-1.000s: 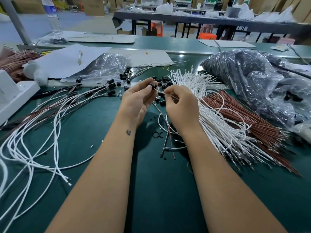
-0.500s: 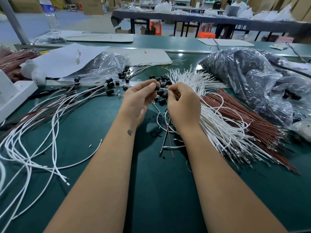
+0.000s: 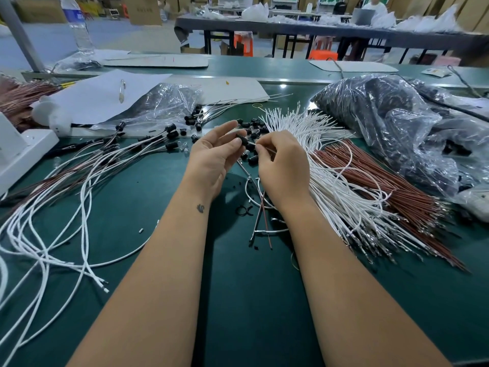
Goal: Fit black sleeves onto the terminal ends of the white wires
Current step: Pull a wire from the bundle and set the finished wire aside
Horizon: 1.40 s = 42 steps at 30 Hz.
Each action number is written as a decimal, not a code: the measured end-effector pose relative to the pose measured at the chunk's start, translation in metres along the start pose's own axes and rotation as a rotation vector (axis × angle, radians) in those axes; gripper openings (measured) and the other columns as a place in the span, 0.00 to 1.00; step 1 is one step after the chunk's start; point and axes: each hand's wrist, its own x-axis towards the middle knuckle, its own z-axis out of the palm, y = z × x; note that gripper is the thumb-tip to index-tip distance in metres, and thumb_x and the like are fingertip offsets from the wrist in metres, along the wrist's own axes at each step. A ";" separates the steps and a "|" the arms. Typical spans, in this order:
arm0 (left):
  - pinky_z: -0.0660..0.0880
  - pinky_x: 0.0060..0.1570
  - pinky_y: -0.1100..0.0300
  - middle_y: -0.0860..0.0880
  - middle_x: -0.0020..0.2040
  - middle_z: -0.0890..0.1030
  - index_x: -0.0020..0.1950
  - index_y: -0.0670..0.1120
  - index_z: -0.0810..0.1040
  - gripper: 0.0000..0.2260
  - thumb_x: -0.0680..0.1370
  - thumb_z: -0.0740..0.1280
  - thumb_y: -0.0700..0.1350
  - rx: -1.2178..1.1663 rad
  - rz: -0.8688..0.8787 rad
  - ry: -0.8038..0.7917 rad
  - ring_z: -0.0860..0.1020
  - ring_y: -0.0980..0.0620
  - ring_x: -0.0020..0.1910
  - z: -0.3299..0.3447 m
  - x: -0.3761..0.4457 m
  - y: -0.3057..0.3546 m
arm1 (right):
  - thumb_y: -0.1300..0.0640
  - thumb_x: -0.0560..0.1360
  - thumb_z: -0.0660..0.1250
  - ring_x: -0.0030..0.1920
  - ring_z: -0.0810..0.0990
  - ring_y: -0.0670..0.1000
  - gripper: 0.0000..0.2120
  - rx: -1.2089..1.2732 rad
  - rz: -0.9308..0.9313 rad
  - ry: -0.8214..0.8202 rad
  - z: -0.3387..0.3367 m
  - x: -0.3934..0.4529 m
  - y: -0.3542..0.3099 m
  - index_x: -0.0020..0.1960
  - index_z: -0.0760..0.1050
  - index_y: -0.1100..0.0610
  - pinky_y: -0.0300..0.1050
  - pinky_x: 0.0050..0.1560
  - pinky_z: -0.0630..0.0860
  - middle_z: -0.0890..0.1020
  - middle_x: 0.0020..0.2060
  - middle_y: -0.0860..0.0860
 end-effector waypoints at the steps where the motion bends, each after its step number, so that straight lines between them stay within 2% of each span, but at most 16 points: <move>1: 0.79 0.47 0.64 0.47 0.45 0.84 0.56 0.43 0.78 0.13 0.77 0.62 0.29 0.018 0.001 -0.003 0.81 0.53 0.45 0.000 0.000 0.000 | 0.61 0.76 0.67 0.44 0.77 0.50 0.02 0.004 0.002 0.009 0.000 0.000 0.000 0.47 0.79 0.59 0.43 0.44 0.74 0.79 0.45 0.51; 7: 0.79 0.47 0.64 0.46 0.47 0.83 0.60 0.42 0.76 0.15 0.77 0.63 0.29 0.050 -0.005 -0.046 0.81 0.53 0.45 0.000 0.000 -0.001 | 0.61 0.76 0.67 0.43 0.76 0.49 0.02 0.023 0.026 0.023 -0.001 0.000 0.000 0.46 0.77 0.59 0.44 0.44 0.74 0.77 0.43 0.49; 11: 0.79 0.47 0.64 0.47 0.45 0.84 0.57 0.44 0.77 0.15 0.77 0.63 0.28 0.100 0.013 -0.077 0.82 0.53 0.45 0.004 -0.003 -0.003 | 0.61 0.77 0.66 0.43 0.76 0.50 0.03 0.018 0.030 0.016 0.000 0.000 0.000 0.46 0.77 0.59 0.46 0.44 0.74 0.77 0.43 0.50; 14: 0.78 0.46 0.64 0.47 0.44 0.84 0.56 0.45 0.78 0.15 0.76 0.64 0.28 0.133 0.024 -0.073 0.82 0.53 0.44 0.006 -0.004 -0.004 | 0.64 0.78 0.65 0.43 0.74 0.47 0.05 0.070 0.031 0.032 0.000 0.001 0.001 0.48 0.79 0.61 0.36 0.44 0.72 0.77 0.44 0.51; 17: 0.78 0.46 0.64 0.47 0.45 0.83 0.58 0.43 0.77 0.16 0.75 0.65 0.28 0.143 0.033 -0.045 0.82 0.53 0.43 0.004 -0.004 -0.003 | 0.68 0.78 0.61 0.47 0.76 0.48 0.10 0.091 0.004 0.041 0.001 0.002 0.001 0.55 0.79 0.63 0.27 0.46 0.68 0.80 0.49 0.55; 20: 0.78 0.45 0.64 0.47 0.45 0.84 0.59 0.43 0.76 0.17 0.75 0.65 0.28 0.152 0.031 -0.048 0.82 0.53 0.44 0.003 -0.004 -0.002 | 0.69 0.77 0.62 0.45 0.77 0.47 0.15 0.120 0.032 0.031 0.001 0.003 0.003 0.61 0.76 0.60 0.28 0.43 0.69 0.80 0.44 0.50; 24: 0.78 0.46 0.64 0.48 0.45 0.84 0.58 0.46 0.76 0.18 0.74 0.67 0.28 0.202 0.030 -0.104 0.82 0.53 0.45 0.002 -0.006 -0.002 | 0.68 0.77 0.63 0.37 0.74 0.45 0.15 0.123 0.027 0.007 0.003 0.003 0.007 0.62 0.74 0.59 0.26 0.36 0.66 0.75 0.37 0.46; 27: 0.78 0.46 0.64 0.47 0.44 0.84 0.59 0.46 0.76 0.18 0.74 0.68 0.28 0.220 0.042 -0.105 0.83 0.53 0.44 0.002 -0.006 -0.001 | 0.67 0.77 0.62 0.40 0.74 0.45 0.13 0.110 -0.008 -0.009 0.004 0.003 0.006 0.60 0.75 0.59 0.24 0.39 0.66 0.78 0.41 0.49; 31: 0.78 0.45 0.64 0.44 0.46 0.82 0.59 0.40 0.76 0.18 0.73 0.67 0.27 0.275 0.067 -0.062 0.82 0.50 0.44 0.002 -0.006 0.000 | 0.67 0.76 0.63 0.47 0.74 0.46 0.12 0.090 -0.035 -0.060 0.006 0.002 0.004 0.58 0.79 0.62 0.25 0.47 0.65 0.81 0.50 0.55; 33: 0.78 0.45 0.64 0.44 0.44 0.83 0.55 0.40 0.78 0.15 0.73 0.66 0.26 0.328 0.077 -0.030 0.82 0.51 0.42 0.004 -0.006 -0.001 | 0.66 0.76 0.65 0.46 0.72 0.45 0.11 0.068 -0.037 -0.070 0.006 0.002 0.005 0.57 0.79 0.62 0.19 0.47 0.63 0.80 0.50 0.56; 35: 0.79 0.44 0.65 0.45 0.42 0.84 0.49 0.42 0.81 0.12 0.74 0.64 0.27 0.329 0.061 0.016 0.83 0.52 0.40 0.006 -0.006 -0.002 | 0.66 0.76 0.65 0.46 0.71 0.45 0.11 0.045 -0.033 -0.071 0.005 0.004 0.006 0.57 0.79 0.62 0.18 0.46 0.62 0.80 0.50 0.56; 38: 0.79 0.44 0.65 0.45 0.41 0.84 0.46 0.43 0.82 0.09 0.76 0.65 0.31 0.332 0.082 0.052 0.83 0.54 0.39 0.007 -0.007 -0.002 | 0.67 0.76 0.65 0.46 0.71 0.46 0.10 0.011 -0.049 -0.096 0.003 0.003 0.005 0.56 0.79 0.62 0.23 0.46 0.63 0.79 0.50 0.56; 42: 0.77 0.44 0.66 0.50 0.39 0.83 0.43 0.47 0.82 0.10 0.75 0.69 0.33 0.355 0.186 0.188 0.79 0.58 0.38 0.005 -0.006 -0.001 | 0.63 0.78 0.64 0.47 0.76 0.51 0.09 -0.175 -0.079 -0.081 0.003 0.004 0.003 0.57 0.78 0.59 0.41 0.52 0.66 0.81 0.50 0.53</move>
